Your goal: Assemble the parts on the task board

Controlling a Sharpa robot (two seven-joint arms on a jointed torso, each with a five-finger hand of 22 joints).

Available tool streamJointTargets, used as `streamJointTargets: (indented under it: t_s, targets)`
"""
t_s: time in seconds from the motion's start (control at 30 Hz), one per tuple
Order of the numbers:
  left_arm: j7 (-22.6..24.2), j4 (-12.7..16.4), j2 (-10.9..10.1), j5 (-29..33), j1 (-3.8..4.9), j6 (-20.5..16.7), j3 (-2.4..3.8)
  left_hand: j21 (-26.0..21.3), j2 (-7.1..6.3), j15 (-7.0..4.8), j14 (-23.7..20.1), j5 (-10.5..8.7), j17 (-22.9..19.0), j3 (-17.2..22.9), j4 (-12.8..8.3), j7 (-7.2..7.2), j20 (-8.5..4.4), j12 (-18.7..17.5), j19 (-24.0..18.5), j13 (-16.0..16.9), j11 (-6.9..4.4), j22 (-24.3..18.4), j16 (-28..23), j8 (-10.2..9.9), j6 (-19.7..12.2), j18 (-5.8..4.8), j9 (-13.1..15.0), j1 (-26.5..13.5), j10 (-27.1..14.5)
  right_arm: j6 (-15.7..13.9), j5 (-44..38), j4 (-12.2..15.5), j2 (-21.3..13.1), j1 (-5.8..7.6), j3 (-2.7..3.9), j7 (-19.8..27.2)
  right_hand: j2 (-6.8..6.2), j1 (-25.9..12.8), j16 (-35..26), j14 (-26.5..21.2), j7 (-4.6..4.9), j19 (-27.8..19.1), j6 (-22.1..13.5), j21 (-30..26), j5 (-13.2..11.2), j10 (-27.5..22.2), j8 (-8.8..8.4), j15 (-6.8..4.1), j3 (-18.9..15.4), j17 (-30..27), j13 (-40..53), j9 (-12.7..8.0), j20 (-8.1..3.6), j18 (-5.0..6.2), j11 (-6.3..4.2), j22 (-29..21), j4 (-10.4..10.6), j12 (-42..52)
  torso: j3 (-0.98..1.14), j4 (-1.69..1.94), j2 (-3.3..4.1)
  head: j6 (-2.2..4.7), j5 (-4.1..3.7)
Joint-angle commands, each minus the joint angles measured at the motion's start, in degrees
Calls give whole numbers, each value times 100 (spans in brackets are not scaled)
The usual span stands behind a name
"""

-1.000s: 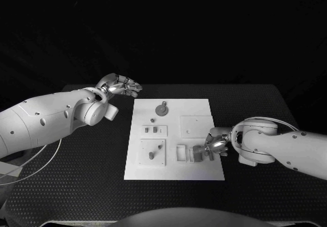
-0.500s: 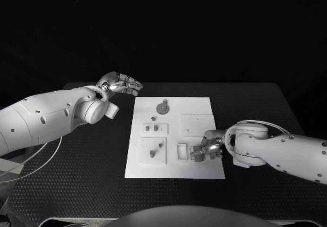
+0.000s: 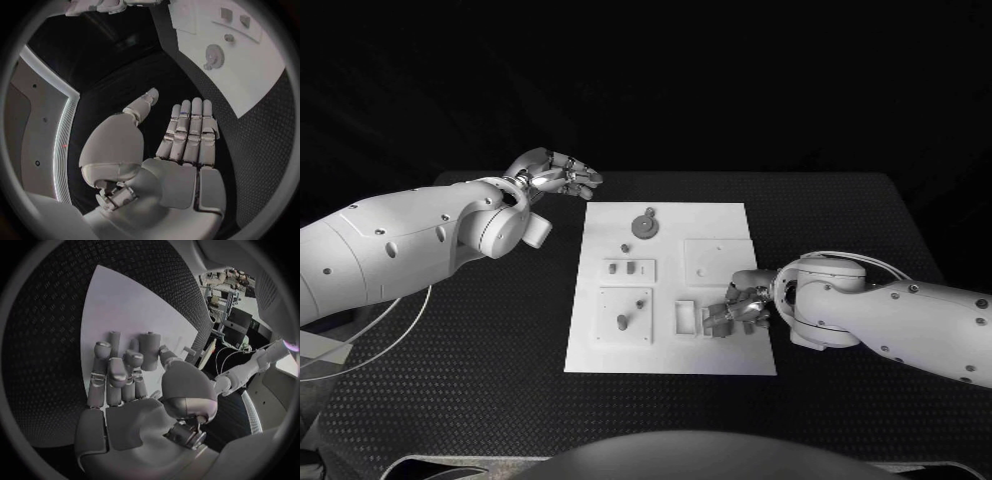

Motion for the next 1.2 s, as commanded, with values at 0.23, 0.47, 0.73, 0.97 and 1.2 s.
streamJointTargets:
  t_s: [0.23, 0.47, 0.73, 0.97, 1.2]
  targets:
    - [4, 15, -10, -23, 5, 75, 3, -5, -6, 25, -26, -8, 15, -11, 39, -15, -5, 0, -23, -9, 3, -10, -33, 32, -26, -48, -7, -57, -49, -263, 421, 108, -76, -39, -29, -10, 195, 105, -69, 74, -11, 31, 187, 2, 26, 119, -151, 15, 1460, 30, -37, -29, 113, 100, 13, 108, -805, -67, -2, 5, -2, -5, 15]
    - [-13, 18, 1, -23, 6, 99, 3, -4, -6, 26, -27, -9, 27, -13, 60, -15, -4, -1, -25, -11, 5, -12, -40, 32, -27, -49, -8, -73, -53, -371, 865, 290, -178, 171, -16, -34, 230, -603, -102, 109, -10, 86, 279, 42, 26, 144, -171, 7, 2006, 44, -43, 33, 120, 100, -1, 104, -1278, -76, -11, 8, -4, -9, 17]
    - [-37, 22, 9, -23, 7, 104, 2, -4, -14, 26, -28, -11, 38, -15, 75, -14, -5, -3, -27, -14, 7, -13, -46, 32, -29, -48, -10, -84, -59, -453, 1568, 328, -175, 406, -4, -73, 270, -763, -115, 118, -10, 100, 284, 46, 25, 150, -185, 6, 2130, 47, -46, 53, 121, 100, 2, 101, -1383, -83, -10, 7, -1, -4, 16]
    - [-47, 22, 12, -23, 7, 109, 2, -4, -17, 26, -29, -11, 43, -14, 79, -15, -5, -3, -28, -15, 7, -14, -49, 33, -30, -47, -11, -84, -61, -396, 1969, 263, -37, 432, -3, -114, 280, -820, -123, 120, -9, 101, 281, 46, 25, 150, -193, 7, 2170, 47, -48, 61, 121, 100, 4, 100, -1423, -87, -9, 2, 1, -7, 17]
    - [-56, 28, 21, -23, 8, 114, 2, -3, -21, 26, -29, -11, 48, -15, 83, -15, -5, -3, -29, -16, 8, -14, -52, 33, -30, -47, -11, -85, -63, -102, 2275, 53, 250, 462, -11, -242, 275, -891, -130, 117, -3, 94, 272, 42, 25, 143, -205, 11, 2191, 48, -49, 65, 127, 100, 9, 100, -1444, -94, -15, -2, -1, -22, 8]
